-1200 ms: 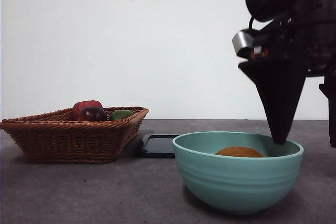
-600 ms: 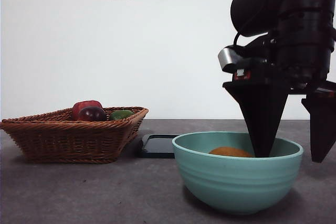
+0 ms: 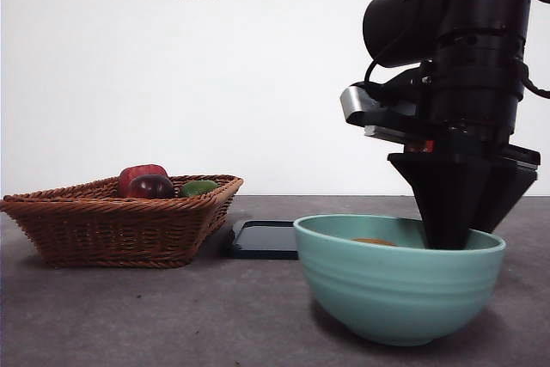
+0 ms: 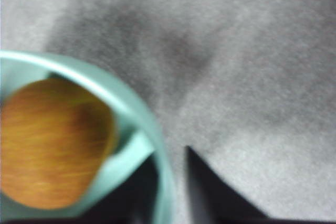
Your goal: Pick up the wifruite, put it on the bowl, pick up the plate, put it on desk
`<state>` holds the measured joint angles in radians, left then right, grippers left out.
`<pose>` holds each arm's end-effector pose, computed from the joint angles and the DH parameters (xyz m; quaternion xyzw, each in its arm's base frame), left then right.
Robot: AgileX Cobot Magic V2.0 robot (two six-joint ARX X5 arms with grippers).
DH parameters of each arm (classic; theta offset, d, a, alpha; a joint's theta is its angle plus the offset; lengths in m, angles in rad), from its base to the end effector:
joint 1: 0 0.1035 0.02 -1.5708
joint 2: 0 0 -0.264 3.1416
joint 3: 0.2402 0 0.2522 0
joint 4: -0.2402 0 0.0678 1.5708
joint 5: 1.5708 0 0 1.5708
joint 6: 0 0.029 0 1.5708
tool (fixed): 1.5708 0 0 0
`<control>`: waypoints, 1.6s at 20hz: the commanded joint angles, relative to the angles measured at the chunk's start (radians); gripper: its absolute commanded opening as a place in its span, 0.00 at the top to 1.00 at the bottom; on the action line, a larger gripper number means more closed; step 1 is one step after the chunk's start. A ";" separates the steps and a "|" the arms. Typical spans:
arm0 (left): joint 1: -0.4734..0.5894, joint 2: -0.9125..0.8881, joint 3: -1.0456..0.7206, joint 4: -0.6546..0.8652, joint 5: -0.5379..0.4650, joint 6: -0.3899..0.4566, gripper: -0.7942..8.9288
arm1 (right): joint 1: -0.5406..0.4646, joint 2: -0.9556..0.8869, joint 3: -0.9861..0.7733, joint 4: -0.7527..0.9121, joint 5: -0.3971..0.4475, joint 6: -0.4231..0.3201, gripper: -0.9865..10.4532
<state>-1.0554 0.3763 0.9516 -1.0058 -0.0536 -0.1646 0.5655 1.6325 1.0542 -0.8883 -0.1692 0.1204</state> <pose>0.0187 -0.0299 0.3438 0.0416 0.2195 -0.4526 0.8633 0.2374 0.1564 0.1875 -0.0898 0.6711 0.2269 0.7001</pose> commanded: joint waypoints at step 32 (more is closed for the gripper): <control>-0.011 0.001 0.006 0.011 0.001 0.017 0.24 | -0.225 0.617 0.930 -0.318 -0.031 -0.050 0.79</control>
<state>-1.0554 0.3763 0.9504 -1.0058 -0.0536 -0.1623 0.3340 2.2299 1.9572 -1.2045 -0.1936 0.0814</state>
